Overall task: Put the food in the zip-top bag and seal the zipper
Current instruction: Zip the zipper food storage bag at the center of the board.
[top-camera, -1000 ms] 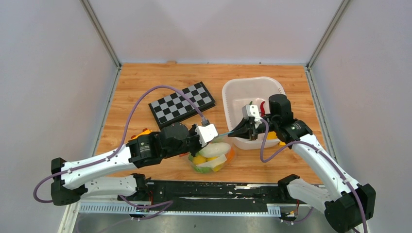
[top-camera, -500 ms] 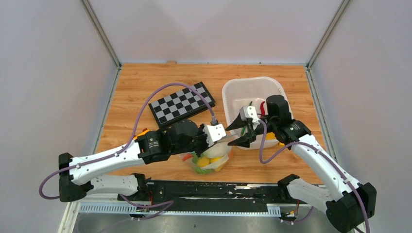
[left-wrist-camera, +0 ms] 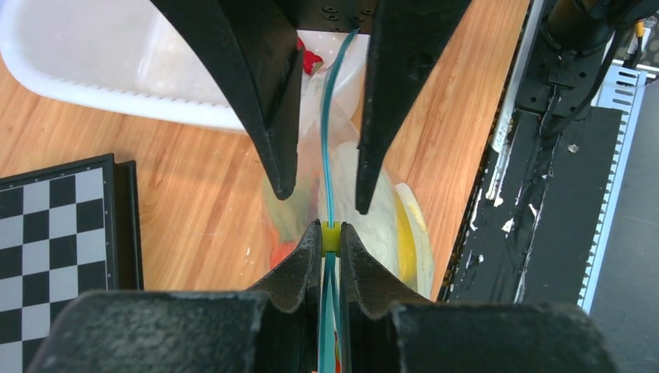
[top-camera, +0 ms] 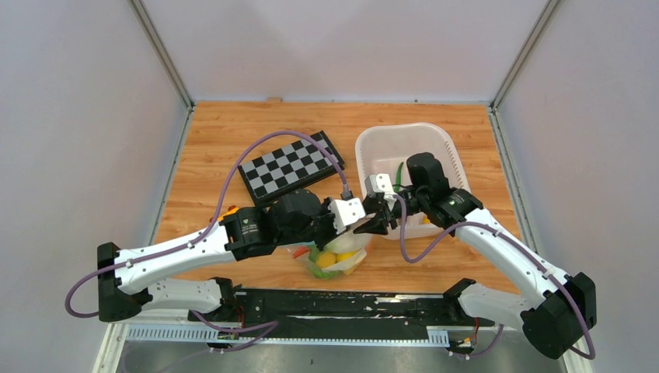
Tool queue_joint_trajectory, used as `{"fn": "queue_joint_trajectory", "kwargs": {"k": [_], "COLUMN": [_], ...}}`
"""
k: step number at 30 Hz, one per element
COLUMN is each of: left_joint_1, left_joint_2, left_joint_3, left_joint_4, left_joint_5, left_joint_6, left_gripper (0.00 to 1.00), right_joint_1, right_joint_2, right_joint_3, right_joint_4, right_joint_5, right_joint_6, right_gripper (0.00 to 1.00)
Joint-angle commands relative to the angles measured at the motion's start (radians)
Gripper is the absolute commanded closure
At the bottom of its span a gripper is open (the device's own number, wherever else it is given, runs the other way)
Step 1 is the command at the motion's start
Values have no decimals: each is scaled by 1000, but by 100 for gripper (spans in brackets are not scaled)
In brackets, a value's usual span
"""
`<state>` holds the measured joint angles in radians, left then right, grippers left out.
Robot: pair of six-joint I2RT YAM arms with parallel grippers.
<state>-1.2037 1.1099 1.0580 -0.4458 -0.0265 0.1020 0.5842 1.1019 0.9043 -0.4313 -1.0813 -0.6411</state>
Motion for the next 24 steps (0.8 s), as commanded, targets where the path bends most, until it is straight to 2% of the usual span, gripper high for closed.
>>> {"fn": "queue_joint_trajectory", "kwargs": {"k": [1,6,10,24], "left_joint_1": [2,2,3,3], "left_joint_2": [-24,-28,-41,-243], "left_joint_3": [27,11,1,-158], "left_joint_4": [34,37,19,-69], "left_joint_5": [10,-5,-27,-138], "left_joint_6": [-7,-8,-9,-86], "left_gripper": [100,100,100,98], "right_joint_1": [5,6,5,5], "right_joint_2": [-1,-11,-14,-85], "right_joint_3": [44,38,33,-30], "right_joint_4": [7,9,16,136], "right_joint_5": [19,26,57,177], "right_joint_6": [-4,-13,-15,16], "right_gripper": [70,93,100,100]}}
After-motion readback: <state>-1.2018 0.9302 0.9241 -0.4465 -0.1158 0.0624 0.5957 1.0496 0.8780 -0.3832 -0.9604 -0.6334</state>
